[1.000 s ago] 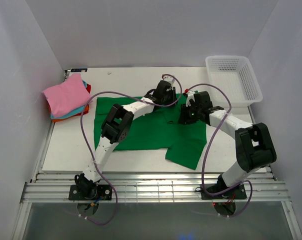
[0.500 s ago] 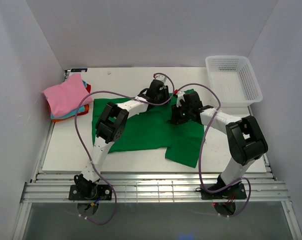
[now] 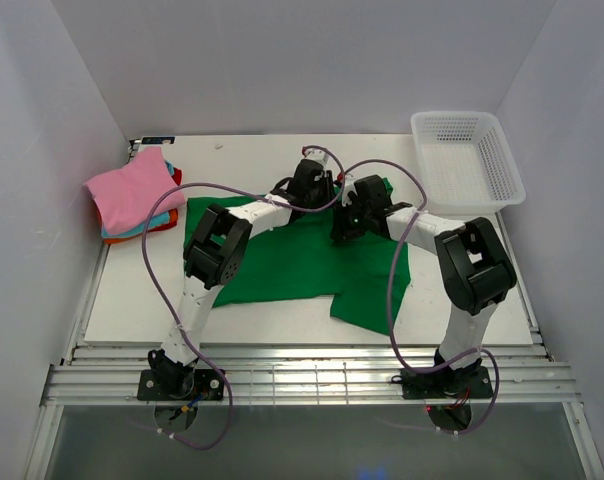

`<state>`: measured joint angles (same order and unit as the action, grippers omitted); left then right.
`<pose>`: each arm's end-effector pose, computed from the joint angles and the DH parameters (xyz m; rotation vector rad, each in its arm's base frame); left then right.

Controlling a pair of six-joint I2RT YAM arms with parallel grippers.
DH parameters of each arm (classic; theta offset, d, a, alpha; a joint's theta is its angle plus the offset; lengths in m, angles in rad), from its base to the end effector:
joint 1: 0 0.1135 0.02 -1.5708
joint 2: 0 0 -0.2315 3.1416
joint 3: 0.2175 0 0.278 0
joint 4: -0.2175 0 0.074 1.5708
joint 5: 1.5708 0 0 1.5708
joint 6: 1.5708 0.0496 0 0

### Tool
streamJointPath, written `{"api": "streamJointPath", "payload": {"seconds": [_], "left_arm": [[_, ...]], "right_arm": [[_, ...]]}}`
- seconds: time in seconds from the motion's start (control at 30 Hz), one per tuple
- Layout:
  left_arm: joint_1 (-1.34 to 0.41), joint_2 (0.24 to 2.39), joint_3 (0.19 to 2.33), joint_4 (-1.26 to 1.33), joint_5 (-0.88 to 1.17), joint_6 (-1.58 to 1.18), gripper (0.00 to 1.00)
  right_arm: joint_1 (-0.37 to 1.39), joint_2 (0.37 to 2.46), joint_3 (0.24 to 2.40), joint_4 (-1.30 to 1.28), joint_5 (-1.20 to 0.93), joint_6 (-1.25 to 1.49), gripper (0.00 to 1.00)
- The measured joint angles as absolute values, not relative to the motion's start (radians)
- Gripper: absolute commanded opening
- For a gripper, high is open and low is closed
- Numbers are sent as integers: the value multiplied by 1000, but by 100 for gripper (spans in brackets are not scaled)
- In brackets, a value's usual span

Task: Fold and stack the t-shirts
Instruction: Fold the tshirt

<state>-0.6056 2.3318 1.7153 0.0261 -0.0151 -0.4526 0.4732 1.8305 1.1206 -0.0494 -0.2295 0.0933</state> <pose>0.4431 -0.3059 0.1043 0.1609 2.2159 -0.5840 0.3626 0.1983 0.1216 -0.5621 2.3029 0.5463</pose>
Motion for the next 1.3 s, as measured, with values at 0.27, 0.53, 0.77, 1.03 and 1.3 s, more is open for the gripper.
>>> {"api": "streamJointPath", "payload": {"seconds": [0.27,0.53,0.77,1.03,1.3], "left_arm": [[-594,2332,1715,25,-15,-452,43],[-582,2332,1715,27,-14,-451,44],[-577,2332,1715,27,-9,-452,43],[-571,2332,1715,26,23,-454,44],[-570,2333,1715,22,41,-461,43]], "right_arm": [[487,1883,1171,-49,-224,86,35],[506,1892,1180,-56,-179,65,35],[524,1892,1180,-78,-146,48,31],[546,1892,1180,-98,-118,38,8],[552,1891,1180,-103,-115,34,8]]}}
